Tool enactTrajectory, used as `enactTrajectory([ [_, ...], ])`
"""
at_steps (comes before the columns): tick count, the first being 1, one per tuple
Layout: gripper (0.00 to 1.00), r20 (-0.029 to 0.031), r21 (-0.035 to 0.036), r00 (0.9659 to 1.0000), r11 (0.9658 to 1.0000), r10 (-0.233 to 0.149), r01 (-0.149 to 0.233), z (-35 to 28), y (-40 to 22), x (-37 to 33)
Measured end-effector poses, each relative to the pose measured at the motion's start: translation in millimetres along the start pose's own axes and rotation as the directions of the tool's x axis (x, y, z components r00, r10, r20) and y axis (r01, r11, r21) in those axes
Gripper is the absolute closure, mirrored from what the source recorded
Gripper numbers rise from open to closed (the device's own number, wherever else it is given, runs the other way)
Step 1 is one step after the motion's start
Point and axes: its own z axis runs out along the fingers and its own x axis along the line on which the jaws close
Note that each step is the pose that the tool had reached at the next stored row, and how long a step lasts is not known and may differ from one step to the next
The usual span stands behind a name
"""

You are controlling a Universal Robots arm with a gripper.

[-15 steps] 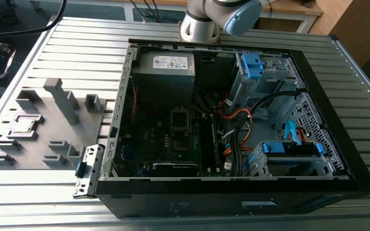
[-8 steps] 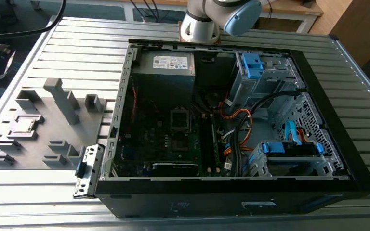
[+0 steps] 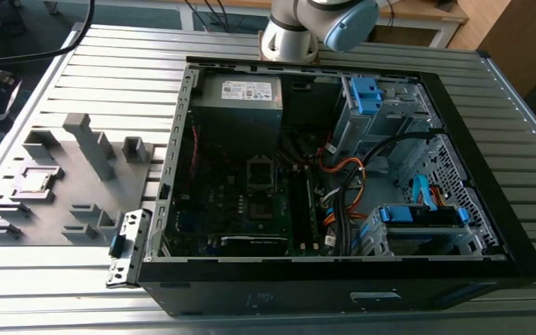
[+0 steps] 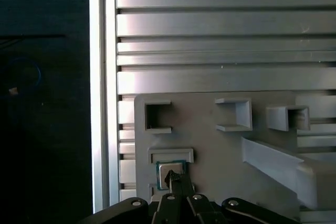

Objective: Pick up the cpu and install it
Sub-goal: 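Pick up the cpu and move it towards the insertion slot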

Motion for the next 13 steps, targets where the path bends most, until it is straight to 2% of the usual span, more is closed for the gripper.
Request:
enactTrajectory([
  [8,0.89,-0.0024,-0.0001,0.9999,0.9999,-0.011,0.011,11.7,-8.2,2.3],
  [13,0.89,-0.0042,-0.0002,0.9998,0.9999,-0.017,0.017,18.6,-15.4,2.8],
])
